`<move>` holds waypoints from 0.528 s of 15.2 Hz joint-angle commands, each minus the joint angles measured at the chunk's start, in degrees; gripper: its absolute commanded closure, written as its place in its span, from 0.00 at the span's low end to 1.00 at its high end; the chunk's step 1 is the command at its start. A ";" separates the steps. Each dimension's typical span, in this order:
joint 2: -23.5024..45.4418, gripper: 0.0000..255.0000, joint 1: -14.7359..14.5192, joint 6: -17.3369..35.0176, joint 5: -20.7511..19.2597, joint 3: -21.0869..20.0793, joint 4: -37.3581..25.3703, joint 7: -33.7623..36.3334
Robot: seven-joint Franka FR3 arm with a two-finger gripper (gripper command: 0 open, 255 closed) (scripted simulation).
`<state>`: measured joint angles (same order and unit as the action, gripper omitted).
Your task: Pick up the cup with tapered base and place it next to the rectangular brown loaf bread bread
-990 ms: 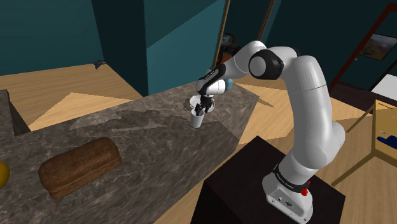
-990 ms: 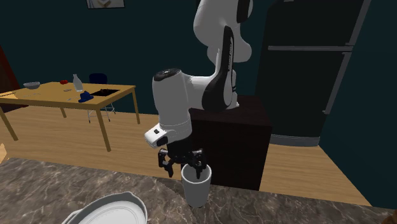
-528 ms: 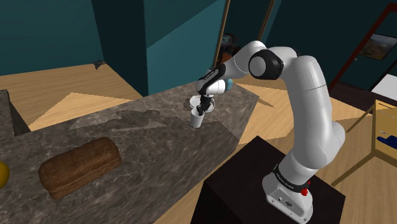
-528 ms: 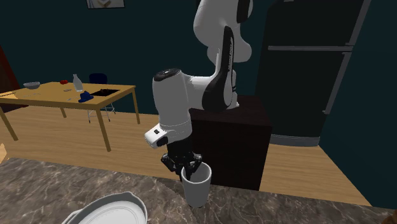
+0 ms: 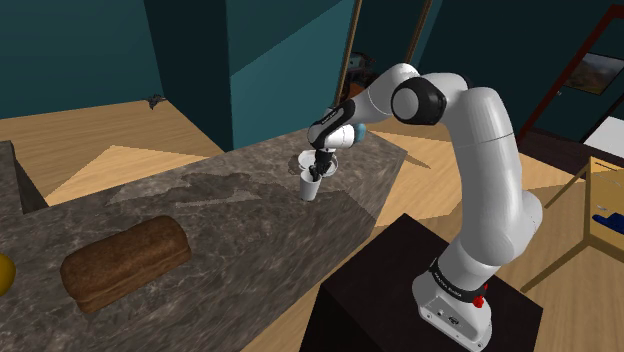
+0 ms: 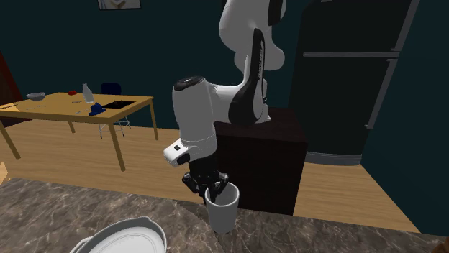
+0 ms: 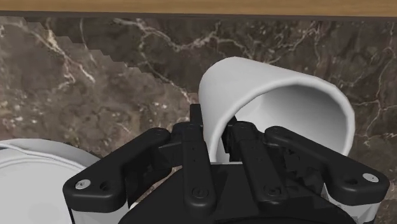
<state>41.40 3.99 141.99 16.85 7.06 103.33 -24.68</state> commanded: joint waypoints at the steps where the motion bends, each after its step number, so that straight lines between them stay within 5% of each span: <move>1: -0.95 1.00 -0.13 -0.66 -0.19 0.19 0.26 0.18; 8: -5.21 1.00 -0.72 -3.92 -1.19 1.05 1.24 1.09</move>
<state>36.82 3.38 138.60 15.82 7.99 104.49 -23.76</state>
